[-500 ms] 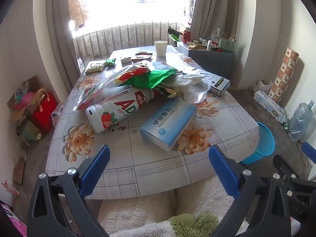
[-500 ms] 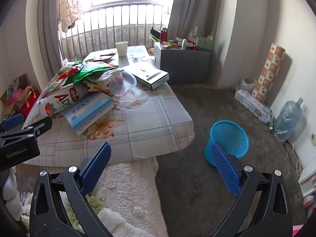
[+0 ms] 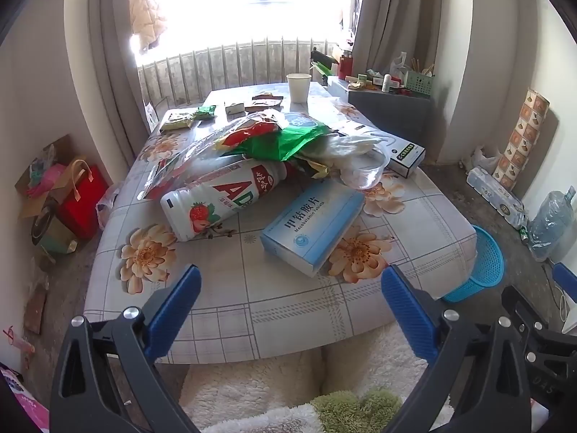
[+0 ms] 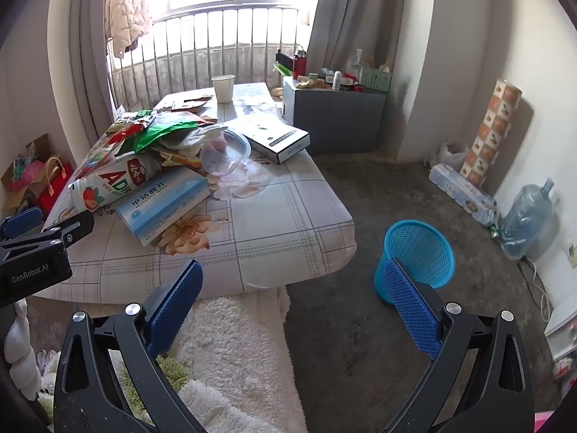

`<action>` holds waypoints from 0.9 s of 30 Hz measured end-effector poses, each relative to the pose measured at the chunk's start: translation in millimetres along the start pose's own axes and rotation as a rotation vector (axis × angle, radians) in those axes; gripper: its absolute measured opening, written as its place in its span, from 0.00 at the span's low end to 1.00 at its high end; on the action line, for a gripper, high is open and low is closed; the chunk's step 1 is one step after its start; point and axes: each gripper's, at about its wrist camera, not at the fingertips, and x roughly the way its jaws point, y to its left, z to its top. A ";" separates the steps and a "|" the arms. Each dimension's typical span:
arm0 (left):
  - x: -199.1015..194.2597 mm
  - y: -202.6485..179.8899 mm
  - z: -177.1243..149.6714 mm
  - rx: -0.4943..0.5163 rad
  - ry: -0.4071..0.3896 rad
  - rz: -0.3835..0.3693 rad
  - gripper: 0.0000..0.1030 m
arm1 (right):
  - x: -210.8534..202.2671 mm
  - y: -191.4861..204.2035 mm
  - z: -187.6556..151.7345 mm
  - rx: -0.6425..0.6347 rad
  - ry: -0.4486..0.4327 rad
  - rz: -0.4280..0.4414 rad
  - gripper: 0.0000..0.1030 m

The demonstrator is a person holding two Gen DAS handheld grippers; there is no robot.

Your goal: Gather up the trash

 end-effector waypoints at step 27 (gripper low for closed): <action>-0.7 3.3 -4.2 -0.003 0.004 0.002 0.95 | -1.2 -0.4 1.6 -0.001 -0.001 0.000 0.93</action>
